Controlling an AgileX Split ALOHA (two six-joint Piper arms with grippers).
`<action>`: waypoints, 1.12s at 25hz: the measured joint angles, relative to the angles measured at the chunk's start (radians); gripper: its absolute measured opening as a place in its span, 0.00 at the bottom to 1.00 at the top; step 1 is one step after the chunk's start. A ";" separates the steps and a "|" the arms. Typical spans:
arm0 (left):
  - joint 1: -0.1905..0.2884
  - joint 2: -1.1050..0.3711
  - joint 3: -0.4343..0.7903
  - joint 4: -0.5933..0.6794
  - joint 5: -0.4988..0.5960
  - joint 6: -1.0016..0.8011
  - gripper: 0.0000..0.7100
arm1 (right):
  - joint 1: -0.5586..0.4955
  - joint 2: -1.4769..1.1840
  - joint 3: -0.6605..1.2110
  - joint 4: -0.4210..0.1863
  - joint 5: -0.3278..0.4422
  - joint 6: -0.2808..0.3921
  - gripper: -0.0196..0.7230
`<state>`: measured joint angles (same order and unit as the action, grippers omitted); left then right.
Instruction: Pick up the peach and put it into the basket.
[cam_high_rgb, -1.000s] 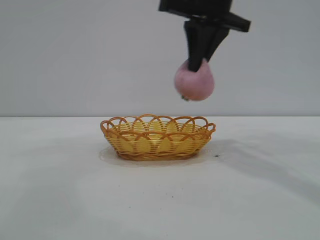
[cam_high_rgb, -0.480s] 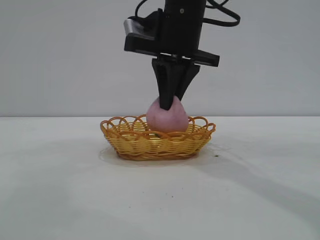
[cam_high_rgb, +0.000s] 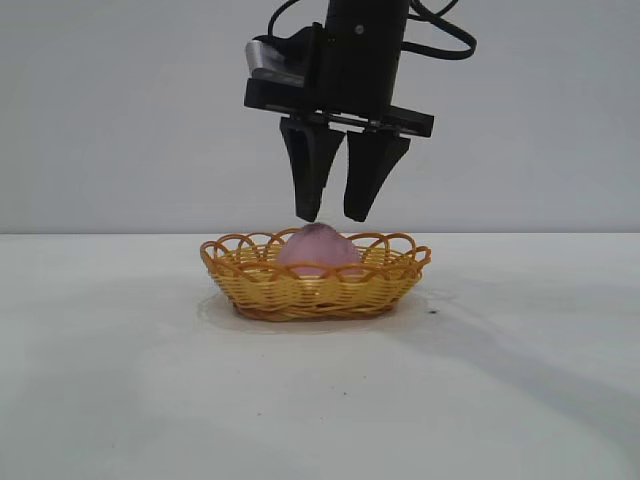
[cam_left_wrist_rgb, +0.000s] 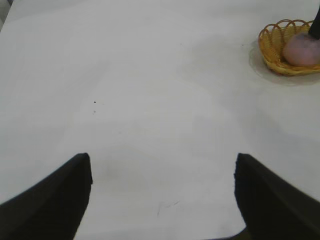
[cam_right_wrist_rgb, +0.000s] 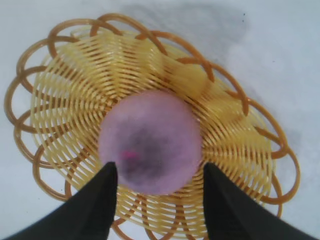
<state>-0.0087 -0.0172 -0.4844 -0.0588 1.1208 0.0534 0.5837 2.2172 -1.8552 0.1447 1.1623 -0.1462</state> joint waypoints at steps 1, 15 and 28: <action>0.000 0.000 0.000 0.000 0.000 0.000 0.77 | -0.002 -0.002 -0.002 -0.011 0.002 0.000 0.46; 0.000 0.000 0.000 0.000 0.000 0.000 0.77 | -0.296 -0.021 -0.146 -0.052 0.069 0.000 0.46; 0.000 0.000 0.000 0.000 0.000 0.000 0.77 | -0.571 -0.021 -0.149 -0.038 0.071 0.002 0.46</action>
<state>-0.0087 -0.0172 -0.4844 -0.0588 1.1208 0.0534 0.0128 2.1963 -2.0039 0.1067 1.2332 -0.1443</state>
